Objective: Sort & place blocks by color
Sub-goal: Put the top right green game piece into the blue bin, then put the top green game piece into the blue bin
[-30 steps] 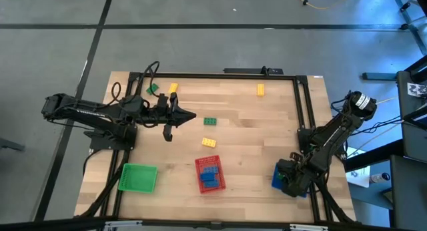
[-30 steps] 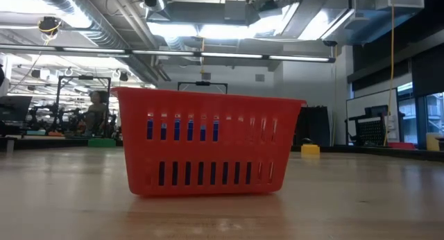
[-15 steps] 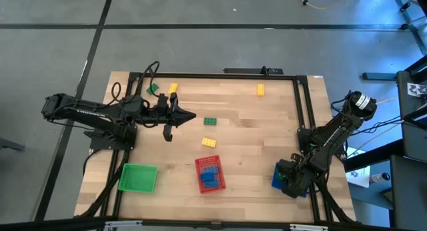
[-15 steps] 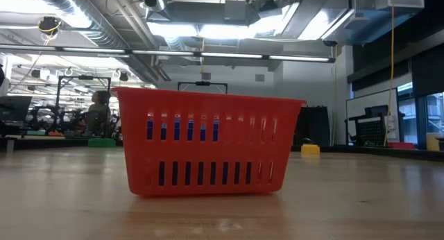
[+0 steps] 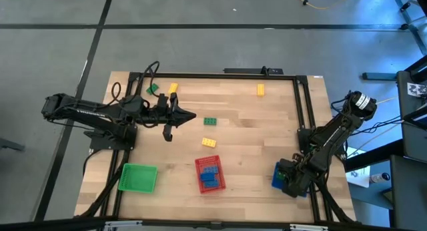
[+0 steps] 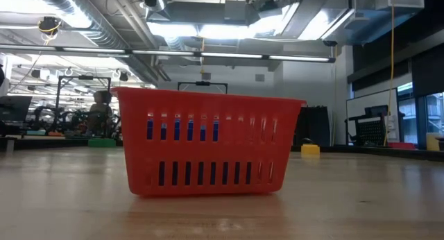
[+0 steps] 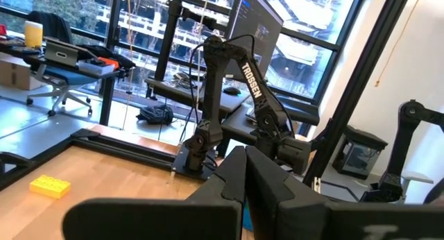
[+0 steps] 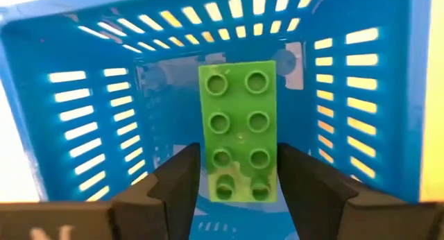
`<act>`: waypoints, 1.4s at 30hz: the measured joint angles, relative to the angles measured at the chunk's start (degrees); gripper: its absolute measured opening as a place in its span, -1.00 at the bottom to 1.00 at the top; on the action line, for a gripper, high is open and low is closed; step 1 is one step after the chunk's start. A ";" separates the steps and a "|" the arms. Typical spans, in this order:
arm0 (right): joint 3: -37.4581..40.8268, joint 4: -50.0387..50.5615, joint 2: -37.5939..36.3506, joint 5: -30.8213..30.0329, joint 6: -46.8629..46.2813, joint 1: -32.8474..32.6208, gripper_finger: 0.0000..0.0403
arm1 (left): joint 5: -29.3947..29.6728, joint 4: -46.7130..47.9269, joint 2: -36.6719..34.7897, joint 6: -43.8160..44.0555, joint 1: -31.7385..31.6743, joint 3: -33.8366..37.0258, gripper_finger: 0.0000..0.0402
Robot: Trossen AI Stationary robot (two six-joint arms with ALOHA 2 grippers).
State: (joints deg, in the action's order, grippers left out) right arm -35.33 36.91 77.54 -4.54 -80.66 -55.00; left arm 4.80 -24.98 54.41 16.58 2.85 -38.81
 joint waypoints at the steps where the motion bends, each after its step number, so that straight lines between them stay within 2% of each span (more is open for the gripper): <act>1: 0.00 0.06 0.00 0.12 -0.01 0.00 -0.05 | 0.02 -0.01 0.01 0.00 0.02 0.00 -1.00; 13: 0.00 -0.56 -0.04 3.16 0.08 0.02 -0.05 | 0.02 0.00 0.01 -0.02 0.00 0.00 -1.00; 28: 0.00 -0.18 -0.04 3.10 0.15 0.02 -0.05 | 0.02 0.00 0.01 -0.24 0.01 0.00 -1.00; 34: 0.00 0.56 -0.04 1.35 0.17 0.02 -0.04 | 0.02 0.00 0.02 -0.24 0.02 0.00 -1.00; 38: 0.00 1.10 -0.04 1.16 0.17 0.00 0.09 | 0.02 0.00 0.01 -0.24 0.02 0.00 -1.00; 42: 0.00 2.42 -0.04 2.24 0.15 0.02 0.41 | 0.02 0.00 0.00 -0.24 0.01 0.00 -1.00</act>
State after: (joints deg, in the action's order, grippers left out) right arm -35.33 39.33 77.49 -2.30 -80.51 -54.98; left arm 4.82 -24.97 54.41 16.34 2.86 -38.81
